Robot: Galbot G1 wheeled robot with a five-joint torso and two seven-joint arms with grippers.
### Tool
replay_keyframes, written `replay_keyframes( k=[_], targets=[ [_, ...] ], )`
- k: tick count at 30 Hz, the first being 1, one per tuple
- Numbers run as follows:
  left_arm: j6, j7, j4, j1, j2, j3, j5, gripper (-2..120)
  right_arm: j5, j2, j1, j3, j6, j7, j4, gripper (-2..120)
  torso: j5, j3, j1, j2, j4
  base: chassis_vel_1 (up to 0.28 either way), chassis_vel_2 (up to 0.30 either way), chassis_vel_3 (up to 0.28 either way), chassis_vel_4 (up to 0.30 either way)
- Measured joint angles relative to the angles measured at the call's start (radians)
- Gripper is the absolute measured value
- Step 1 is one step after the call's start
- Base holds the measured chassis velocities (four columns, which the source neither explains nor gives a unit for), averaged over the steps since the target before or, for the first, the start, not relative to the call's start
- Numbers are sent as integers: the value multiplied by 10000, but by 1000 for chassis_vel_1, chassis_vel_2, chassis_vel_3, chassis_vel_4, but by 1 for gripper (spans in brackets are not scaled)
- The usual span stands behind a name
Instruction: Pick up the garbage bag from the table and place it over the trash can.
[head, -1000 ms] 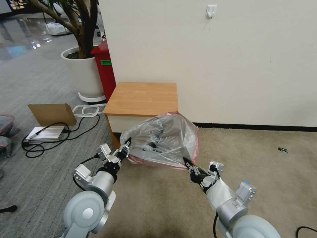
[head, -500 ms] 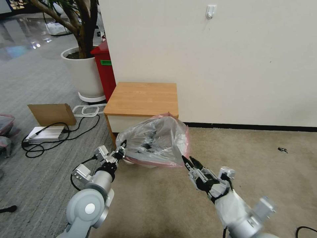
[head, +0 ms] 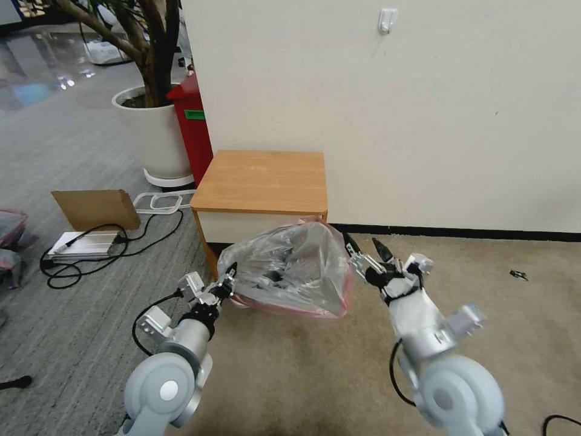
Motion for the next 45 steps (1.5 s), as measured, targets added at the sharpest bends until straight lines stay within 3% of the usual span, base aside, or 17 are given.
replay_keyframes(
  k=[4, 29, 45],
  targets=[
    [17, 12, 4, -46, -45, 45, 1, 11, -2, 86, -49, -12, 41, 9, -176, 97, -1, 0, 0, 1, -1, 0, 0, 0, 0],
    [156, 176, 79, -71, -56, 201, -183, 11, 580, 221, 511, -125, 362, 130, -687, 3, 0, -1, 1, 0, 0, 0, 0, 0, 0],
    [577, 1023, -338, 333, 70, 111, -354, 11, 854, -529, 1130, 58, 77, 440, -1537, 0, 0, 0, 0, 0, 1, 0, 0, 0, 0]
  ],
)
